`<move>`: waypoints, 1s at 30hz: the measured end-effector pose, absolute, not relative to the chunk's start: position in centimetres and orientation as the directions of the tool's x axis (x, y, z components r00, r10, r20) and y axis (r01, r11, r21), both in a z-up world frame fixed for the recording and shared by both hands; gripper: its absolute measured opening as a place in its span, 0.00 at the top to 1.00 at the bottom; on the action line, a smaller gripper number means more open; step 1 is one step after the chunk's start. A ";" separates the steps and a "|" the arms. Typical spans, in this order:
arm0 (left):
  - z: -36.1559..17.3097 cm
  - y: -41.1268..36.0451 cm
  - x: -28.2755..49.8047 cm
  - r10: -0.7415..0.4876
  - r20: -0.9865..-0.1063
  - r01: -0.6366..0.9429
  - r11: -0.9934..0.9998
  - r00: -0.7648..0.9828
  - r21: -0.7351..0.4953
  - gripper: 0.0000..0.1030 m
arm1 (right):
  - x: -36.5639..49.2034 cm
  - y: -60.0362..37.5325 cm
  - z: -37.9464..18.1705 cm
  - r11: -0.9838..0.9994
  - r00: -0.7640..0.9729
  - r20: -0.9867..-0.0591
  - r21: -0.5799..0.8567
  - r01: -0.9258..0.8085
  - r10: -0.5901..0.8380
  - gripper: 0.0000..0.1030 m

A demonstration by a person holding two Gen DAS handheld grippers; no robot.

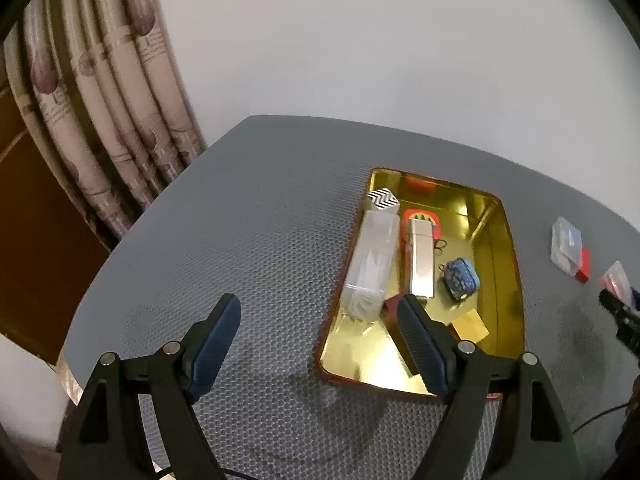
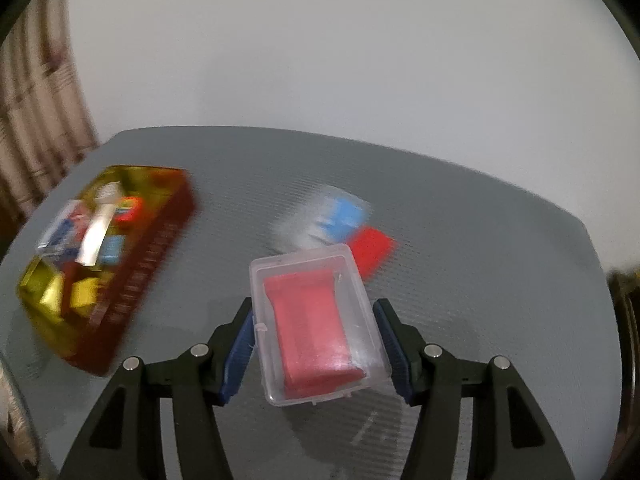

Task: Organize rigid objects
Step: 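Lower the pink box into the gold tin and open the right gripper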

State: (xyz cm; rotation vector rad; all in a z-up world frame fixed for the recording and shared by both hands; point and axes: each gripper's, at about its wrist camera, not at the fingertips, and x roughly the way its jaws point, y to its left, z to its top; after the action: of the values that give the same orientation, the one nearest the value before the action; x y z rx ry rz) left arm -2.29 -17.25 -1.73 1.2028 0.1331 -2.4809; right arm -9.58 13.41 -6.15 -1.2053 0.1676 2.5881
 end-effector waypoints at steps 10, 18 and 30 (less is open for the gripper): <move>-1.6 -20.5 -1.6 -0.326 -0.780 0.460 -0.886 -0.535 0.056 0.22 | -14.1 1.9 -3.7 -0.999 -0.653 -0.757 0.001 -0.045 0.028 0.42; -1.4 -22.8 -1.0 -0.358 -0.781 0.501 -0.863 -0.511 0.067 0.20 | -17.8 -4.7 -4.1 -0.996 -0.621 -0.783 -0.022 0.081 -0.033 0.42; -2.3 -26.4 -0.1 -0.378 -0.808 0.584 -0.810 -0.452 0.052 0.20 | -21.0 -6.1 -6.4 -0.996 -0.573 -0.820 -0.042 0.078 -0.010 0.42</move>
State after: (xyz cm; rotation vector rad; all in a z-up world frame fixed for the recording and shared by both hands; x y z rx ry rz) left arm -0.11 -26.42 -2.25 1.1743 0.3139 -2.2568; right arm -20.99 -6.06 -6.35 -1.4738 -0.1164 2.8283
